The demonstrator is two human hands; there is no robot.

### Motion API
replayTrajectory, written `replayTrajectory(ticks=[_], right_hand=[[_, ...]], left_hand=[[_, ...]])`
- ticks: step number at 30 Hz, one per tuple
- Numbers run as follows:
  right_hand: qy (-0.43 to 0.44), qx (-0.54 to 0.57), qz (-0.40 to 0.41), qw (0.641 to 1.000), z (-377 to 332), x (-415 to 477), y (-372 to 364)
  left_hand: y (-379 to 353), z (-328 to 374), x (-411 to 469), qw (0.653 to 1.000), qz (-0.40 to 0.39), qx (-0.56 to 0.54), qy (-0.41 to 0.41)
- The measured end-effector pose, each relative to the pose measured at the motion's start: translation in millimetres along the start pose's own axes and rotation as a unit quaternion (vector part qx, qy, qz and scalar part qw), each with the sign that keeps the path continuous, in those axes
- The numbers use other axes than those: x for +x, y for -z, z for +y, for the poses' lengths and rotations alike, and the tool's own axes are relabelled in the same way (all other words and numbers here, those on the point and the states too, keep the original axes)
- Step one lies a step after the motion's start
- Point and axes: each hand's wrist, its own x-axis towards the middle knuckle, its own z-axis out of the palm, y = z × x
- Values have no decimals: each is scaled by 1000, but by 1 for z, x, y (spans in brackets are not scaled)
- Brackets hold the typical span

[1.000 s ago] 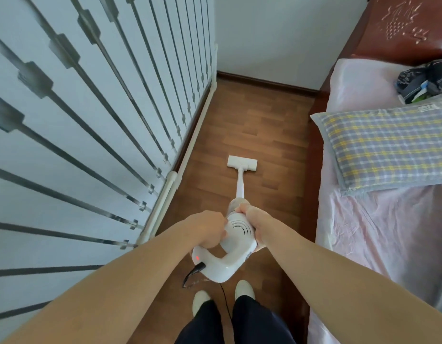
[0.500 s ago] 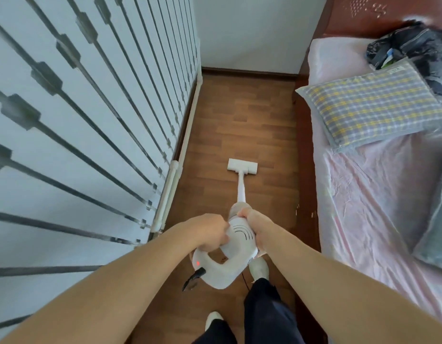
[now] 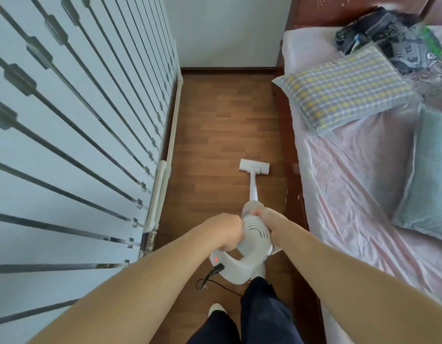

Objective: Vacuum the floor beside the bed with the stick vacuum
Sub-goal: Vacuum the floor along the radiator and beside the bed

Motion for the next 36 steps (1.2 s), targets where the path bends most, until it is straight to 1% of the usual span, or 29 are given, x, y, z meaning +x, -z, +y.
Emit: replayTrajectory(ticks=[3, 7, 14, 18, 20, 22, 27, 30, 32, 36], right_hand=[[1, -10, 1, 1000, -14, 8, 7], [3, -16, -6, 1000, -38, 18, 17], [19, -58, -12, 998, -80, 30, 35], [16, -71, -18, 997, -87, 34, 36], [14, -77, -20, 997, -86, 31, 33], [15, -84, -20, 996, -86, 25, 30], [9, -68, -28, 997, -76, 10, 18], [3, -64, -36, 997, -65, 3, 8], [1, -67, -38, 997, -55, -5, -2], [-3, -64, -38, 997, -37, -17, -21]], left_hand=[[6, 2, 13, 999, 4, -38, 13], [21, 8, 28, 998, 7, -64, 17], [46, 15, 55, 990, 22, -137, 24], [53, 10, 60, 971, -4, -232, 61], [55, 9, 57, 963, -16, -259, 72], [53, 9, 53, 966, -11, -245, 76], [43, 12, 37, 986, 13, -142, 83], [38, 15, 22, 985, -23, -146, 87], [33, 17, 9, 986, -46, -128, 98], [24, 15, -17, 982, -50, -134, 125]])
